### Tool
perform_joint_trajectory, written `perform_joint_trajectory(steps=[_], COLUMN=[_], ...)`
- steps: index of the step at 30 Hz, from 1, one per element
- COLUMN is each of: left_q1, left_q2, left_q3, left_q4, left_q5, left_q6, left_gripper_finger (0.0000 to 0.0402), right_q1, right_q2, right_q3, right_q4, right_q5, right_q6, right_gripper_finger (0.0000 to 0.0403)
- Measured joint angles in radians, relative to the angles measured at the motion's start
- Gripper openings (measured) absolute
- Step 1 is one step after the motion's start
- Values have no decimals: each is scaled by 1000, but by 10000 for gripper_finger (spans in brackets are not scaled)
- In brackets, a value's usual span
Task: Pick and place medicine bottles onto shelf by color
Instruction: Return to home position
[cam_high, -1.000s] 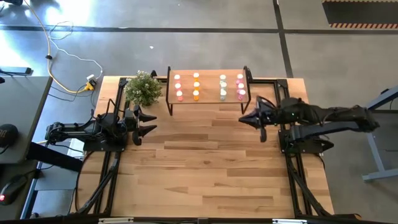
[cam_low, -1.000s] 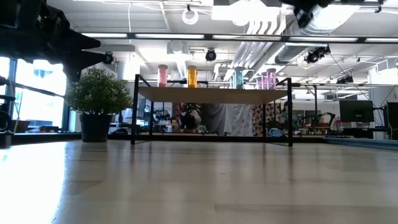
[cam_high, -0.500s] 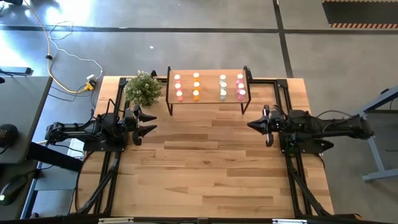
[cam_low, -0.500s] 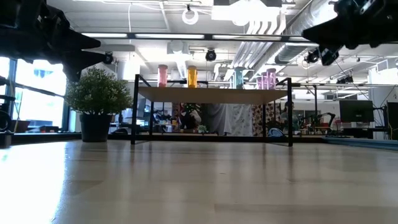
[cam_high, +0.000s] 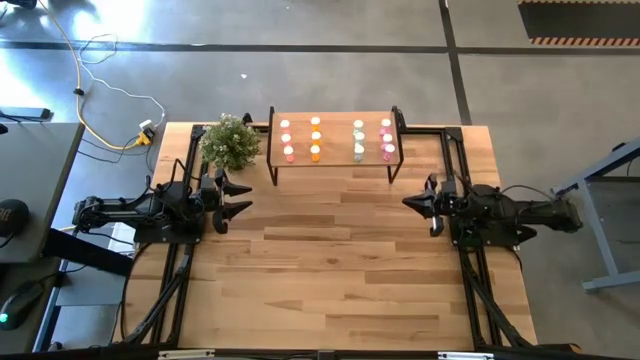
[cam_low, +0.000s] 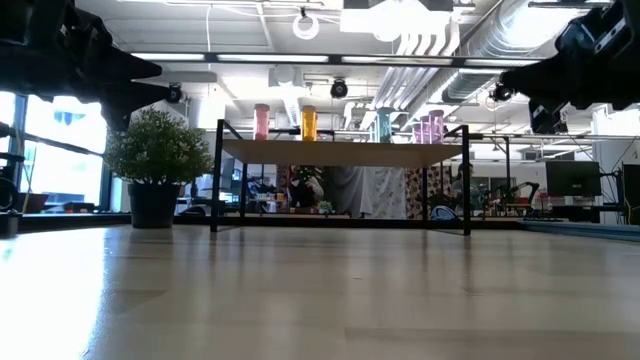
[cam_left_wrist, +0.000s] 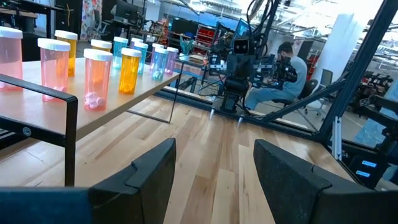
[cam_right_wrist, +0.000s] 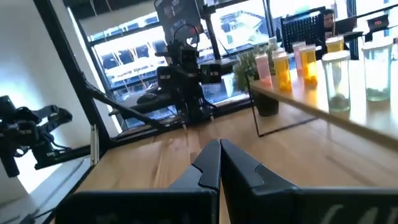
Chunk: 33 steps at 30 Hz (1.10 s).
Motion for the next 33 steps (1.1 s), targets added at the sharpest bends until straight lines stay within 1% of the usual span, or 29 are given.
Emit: perform_joint_trajectory(steps=[3, 9, 13, 33], left_q1=[0, 0, 0, 0], left_q2=[0, 0, 0, 0], left_q3=[0, 0, 0, 0], left_q4=[0, 0, 0, 0], left_q5=[0, -1, -1, -1], left_q6=[0, 0, 0, 0], left_gripper_finger=[207, 207, 207, 207], right_q1=[0, -1, -1, -1], right_q2=[8, 5, 7, 7], right_q3=[-16, -15, -15, -15], right_q4=[-3, -13, -16, -18], right_q5=[6, 83, 67, 62], right_q6=[17, 39, 29, 38], right_gripper_finger=[0, 0, 0, 0])
